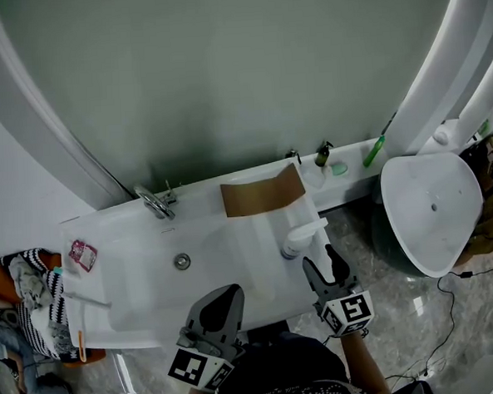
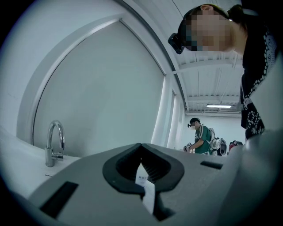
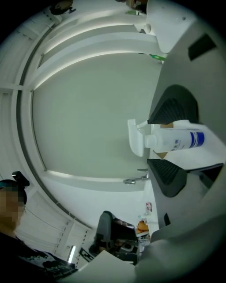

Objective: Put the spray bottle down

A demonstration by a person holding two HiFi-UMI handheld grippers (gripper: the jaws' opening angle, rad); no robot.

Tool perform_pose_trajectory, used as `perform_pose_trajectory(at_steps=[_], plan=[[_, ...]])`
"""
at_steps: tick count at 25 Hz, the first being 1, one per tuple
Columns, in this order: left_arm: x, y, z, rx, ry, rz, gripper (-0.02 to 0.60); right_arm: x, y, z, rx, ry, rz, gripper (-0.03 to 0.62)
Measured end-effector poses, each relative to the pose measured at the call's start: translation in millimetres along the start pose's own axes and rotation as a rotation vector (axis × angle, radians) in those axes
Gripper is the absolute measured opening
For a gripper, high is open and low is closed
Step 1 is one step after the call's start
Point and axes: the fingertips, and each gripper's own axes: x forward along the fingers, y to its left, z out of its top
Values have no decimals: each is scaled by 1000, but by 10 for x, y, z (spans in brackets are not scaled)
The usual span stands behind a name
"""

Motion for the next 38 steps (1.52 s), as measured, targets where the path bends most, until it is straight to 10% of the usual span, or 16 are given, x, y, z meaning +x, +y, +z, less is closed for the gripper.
perform_pose_trajectory(at_steps=[3,5,38], plan=[[-40,-46,47,10,-11,-14,2,-203,115,407,12,-103,-11,47],[-75,-87,106,8,-32,-23,2,-321,251,655,30,-151,9,31],[-992,271,98,103,-47,106,2,-877,1101,492,-23,-33,190,25]])
